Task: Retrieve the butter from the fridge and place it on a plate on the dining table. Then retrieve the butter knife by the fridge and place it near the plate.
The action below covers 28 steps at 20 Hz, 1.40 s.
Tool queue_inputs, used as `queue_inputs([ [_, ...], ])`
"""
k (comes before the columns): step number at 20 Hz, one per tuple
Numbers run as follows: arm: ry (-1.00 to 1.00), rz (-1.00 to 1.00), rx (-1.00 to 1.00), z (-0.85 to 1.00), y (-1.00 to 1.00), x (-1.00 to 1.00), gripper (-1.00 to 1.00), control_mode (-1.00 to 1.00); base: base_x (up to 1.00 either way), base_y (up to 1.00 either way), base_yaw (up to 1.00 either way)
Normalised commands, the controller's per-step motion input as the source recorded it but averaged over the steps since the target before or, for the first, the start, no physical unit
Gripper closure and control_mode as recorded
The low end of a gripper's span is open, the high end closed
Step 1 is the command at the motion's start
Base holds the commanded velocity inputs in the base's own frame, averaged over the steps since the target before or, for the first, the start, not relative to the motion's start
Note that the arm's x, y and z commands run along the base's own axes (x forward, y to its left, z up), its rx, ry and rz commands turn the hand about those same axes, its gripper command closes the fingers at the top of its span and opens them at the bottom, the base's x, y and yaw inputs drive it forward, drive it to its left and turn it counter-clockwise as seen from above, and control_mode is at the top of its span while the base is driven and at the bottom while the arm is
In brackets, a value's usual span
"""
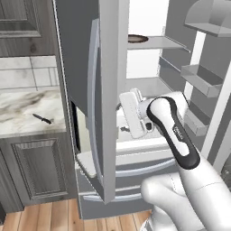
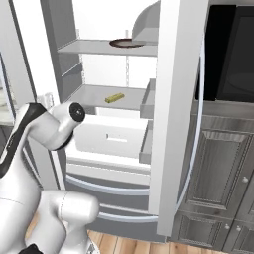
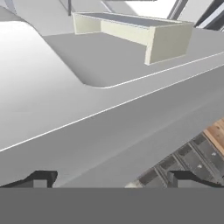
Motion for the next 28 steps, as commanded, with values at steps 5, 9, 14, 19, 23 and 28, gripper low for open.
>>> queue_inputs([
  [5,0.0,0.0,0.0,0.0,0.48,0.03,-1.0,-1.0,0.0,0.0,0.0],
  [9,0.0,-0.06,0.0,0.0,0.63,-0.06,-1.0,-1.0,0.0,0.0,0.0],
  [14,0.0,-0.11,0.0,-0.02,0.57,-0.29,-1.0,-1.0,0.0,0.0,0.0],
  [19,-0.01,-0.14,0.0,0.34,-0.44,-0.29,-1.0,-1.0,0.0,0.0,0.0],
  [23,-0.02,-0.12,-0.01,0.28,-1.0,-0.09,-1.0,-1.0,0.0,0.0,0.0],
  [28,-0.19,0.02,-0.12,0.05,-0.93,0.2,-1.0,-1.0,0.0,0.0,0.0],
])
